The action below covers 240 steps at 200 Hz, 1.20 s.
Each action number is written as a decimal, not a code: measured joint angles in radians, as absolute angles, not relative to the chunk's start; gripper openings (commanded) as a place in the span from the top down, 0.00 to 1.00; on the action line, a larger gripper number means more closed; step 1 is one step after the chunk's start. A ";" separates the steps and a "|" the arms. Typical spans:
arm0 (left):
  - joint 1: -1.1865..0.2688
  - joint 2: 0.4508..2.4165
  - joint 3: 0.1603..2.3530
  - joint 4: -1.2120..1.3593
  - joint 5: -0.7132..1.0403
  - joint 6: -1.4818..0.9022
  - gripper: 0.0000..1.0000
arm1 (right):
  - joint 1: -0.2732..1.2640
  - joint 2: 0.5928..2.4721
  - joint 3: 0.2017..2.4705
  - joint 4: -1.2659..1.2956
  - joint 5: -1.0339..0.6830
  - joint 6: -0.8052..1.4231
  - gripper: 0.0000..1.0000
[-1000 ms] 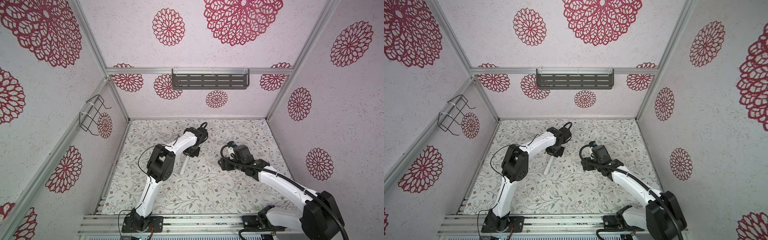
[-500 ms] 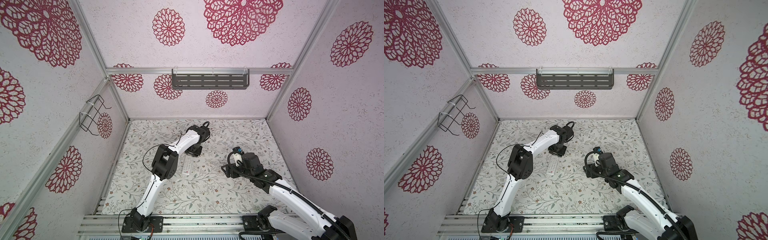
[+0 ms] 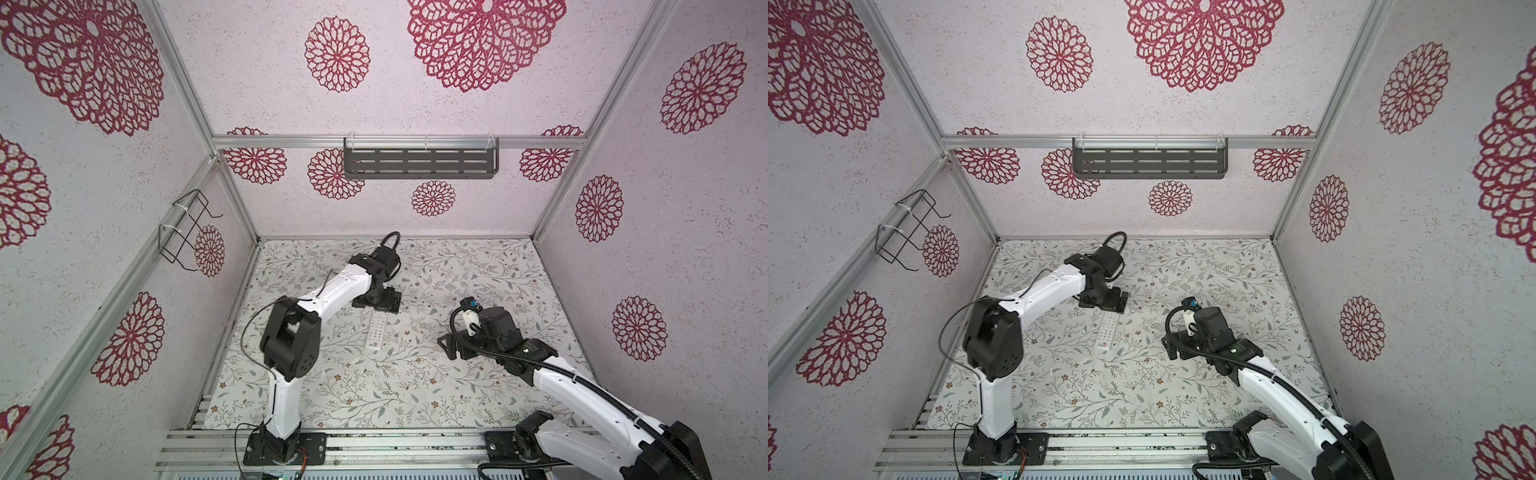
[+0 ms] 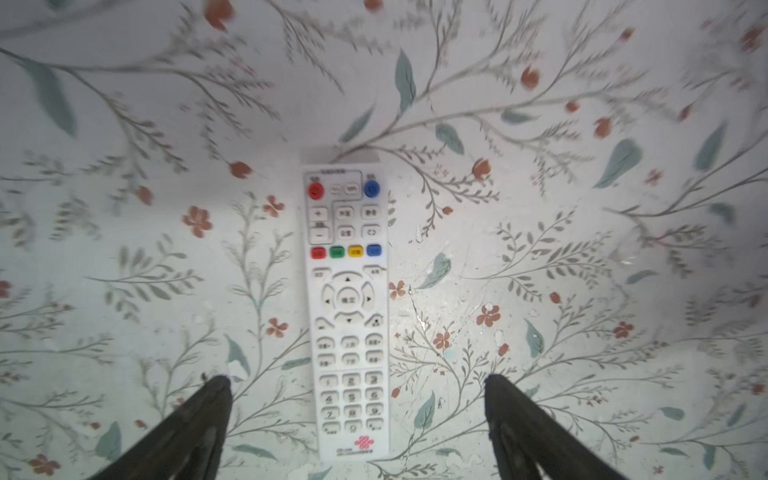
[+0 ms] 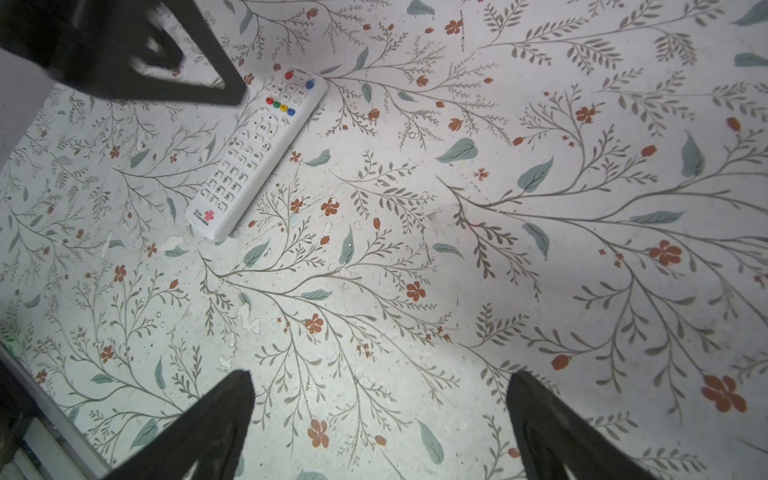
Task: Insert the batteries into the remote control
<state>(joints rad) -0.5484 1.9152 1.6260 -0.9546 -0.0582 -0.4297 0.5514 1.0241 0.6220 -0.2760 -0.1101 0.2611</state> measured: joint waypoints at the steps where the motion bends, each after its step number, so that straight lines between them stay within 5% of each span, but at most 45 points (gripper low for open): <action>1: -0.543 1.900 1.617 -0.946 -0.065 -0.429 0.03 | 0.551 1.026 0.622 -0.275 -0.107 0.260 0.01; 55: -0.274 1.522 1.204 -0.529 -0.306 -0.382 0.03 | 0.555 1.122 0.630 -0.161 0.149 0.148 0.01; 91: -0.129 1.441 0.823 -0.179 -0.448 -0.299 0.03 | 0.551 1.174 0.584 0.082 0.389 0.001 0.01; 120: -0.050 1.433 0.747 -0.072 -0.429 -0.287 0.03 | 0.508 1.293 0.457 0.380 0.520 -0.132 0.01; 240: 0.065 1.364 0.403 0.582 -0.340 -0.191 0.03 | 0.177 1.475 0.200 1.142 0.363 -0.177 0.01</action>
